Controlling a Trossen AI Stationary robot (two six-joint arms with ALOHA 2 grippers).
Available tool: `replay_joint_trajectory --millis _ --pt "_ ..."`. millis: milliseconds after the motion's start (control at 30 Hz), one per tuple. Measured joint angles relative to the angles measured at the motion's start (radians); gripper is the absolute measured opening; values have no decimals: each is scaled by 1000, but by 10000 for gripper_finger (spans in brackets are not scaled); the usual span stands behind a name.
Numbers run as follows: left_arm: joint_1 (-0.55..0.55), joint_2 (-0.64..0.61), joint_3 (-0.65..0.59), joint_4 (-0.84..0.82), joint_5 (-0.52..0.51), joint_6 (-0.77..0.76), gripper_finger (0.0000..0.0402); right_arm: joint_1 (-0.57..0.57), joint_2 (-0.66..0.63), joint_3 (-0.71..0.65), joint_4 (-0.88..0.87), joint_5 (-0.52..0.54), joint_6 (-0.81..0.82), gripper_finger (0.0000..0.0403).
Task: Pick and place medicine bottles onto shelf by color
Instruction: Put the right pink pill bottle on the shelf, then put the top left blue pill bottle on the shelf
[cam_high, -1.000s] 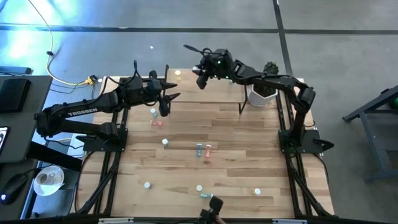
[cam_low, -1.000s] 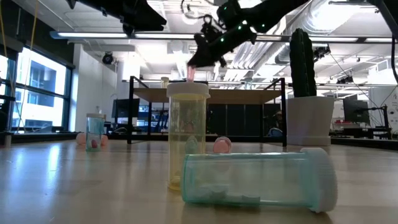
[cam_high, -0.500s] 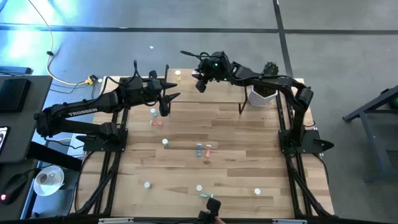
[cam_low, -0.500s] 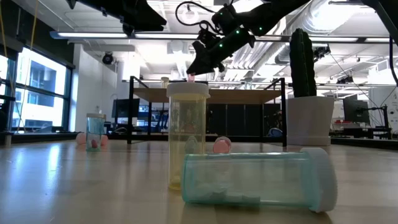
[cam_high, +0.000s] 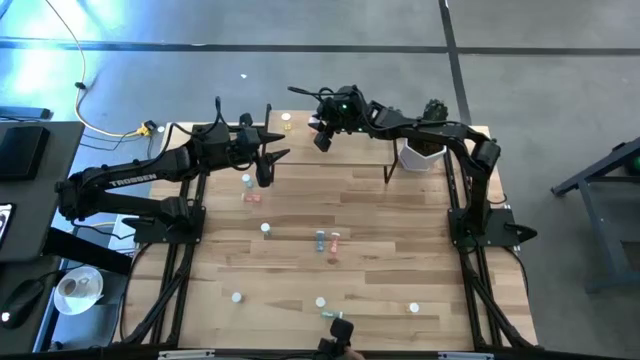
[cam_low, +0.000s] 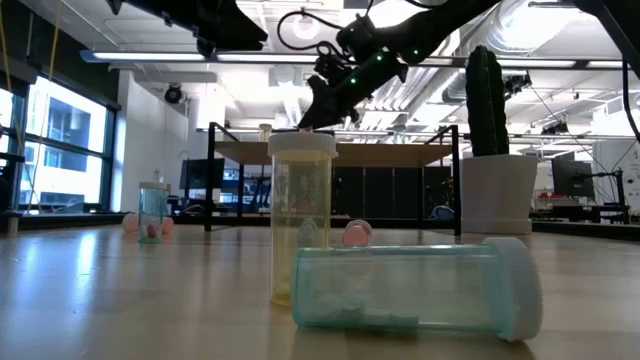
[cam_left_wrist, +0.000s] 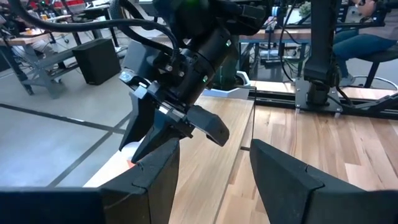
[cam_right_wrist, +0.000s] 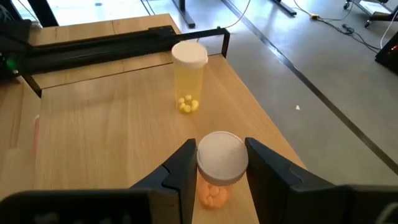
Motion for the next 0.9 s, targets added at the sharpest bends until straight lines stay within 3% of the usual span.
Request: replay_joint_trajectory --millis 367,700,900 --pt "0 0 0 -4 0 0 186 0 1 0 1 4 0 109" --pt "0 0 0 -3 0 0 186 0 1 0 0 9 -3 174" --pt "0 0 0 -7 0 0 186 0 -29 0 3 9 -3 185"
